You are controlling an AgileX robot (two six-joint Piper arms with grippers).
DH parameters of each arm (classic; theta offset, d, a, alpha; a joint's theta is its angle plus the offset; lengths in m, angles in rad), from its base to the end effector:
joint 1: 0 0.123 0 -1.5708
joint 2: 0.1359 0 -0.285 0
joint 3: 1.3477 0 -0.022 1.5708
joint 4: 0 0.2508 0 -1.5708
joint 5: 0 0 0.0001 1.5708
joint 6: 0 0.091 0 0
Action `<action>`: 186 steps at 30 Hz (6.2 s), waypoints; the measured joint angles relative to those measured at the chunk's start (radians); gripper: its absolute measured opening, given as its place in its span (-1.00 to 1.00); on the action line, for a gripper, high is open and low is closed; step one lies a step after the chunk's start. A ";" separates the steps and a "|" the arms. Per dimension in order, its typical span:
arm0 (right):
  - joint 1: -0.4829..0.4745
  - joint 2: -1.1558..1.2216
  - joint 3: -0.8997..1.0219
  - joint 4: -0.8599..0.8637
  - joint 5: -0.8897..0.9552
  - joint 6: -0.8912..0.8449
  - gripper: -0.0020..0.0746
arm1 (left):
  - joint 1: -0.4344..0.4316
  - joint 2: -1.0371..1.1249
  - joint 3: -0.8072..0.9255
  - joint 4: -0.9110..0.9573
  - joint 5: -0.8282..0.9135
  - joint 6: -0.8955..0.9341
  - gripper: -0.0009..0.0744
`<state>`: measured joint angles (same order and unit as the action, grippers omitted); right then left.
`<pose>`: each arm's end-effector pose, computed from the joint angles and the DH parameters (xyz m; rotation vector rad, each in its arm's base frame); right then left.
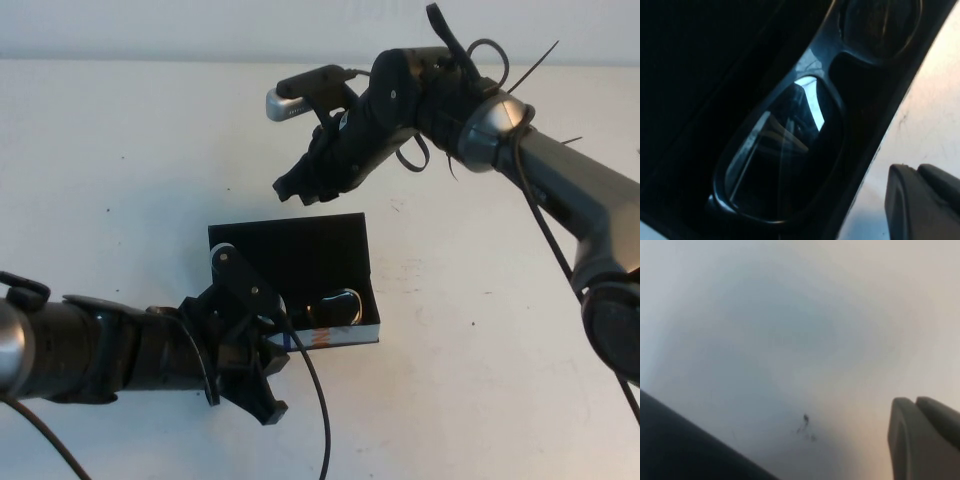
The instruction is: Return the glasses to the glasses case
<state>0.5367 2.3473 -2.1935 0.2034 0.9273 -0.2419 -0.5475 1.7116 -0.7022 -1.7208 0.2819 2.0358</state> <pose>0.4452 0.2820 0.2278 -0.8893 2.4190 0.3665 0.2454 -0.1790 0.1432 1.1306 2.1785 -0.4465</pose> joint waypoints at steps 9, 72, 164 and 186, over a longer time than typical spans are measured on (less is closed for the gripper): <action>-0.002 0.089 -0.126 0.017 0.178 -0.010 -0.98 | 0.000 0.002 0.000 0.000 -0.002 0.004 -0.98; 0.076 -0.132 0.272 0.148 0.296 -0.012 -0.98 | 0.000 -0.063 -0.019 0.000 -0.050 -0.006 -0.98; -0.554 -2.186 2.191 -0.171 -0.898 0.275 -0.98 | -0.001 -1.721 0.728 -0.025 -0.504 -0.261 -0.98; -0.555 -2.355 2.220 -0.103 -0.698 0.229 -0.98 | -0.001 -1.721 0.728 -0.025 -0.505 -0.261 -0.98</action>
<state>-0.0184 -0.0076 0.0265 0.1007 0.2298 -0.0128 -0.5483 -0.0092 0.0259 -1.7462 -0.2233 1.7750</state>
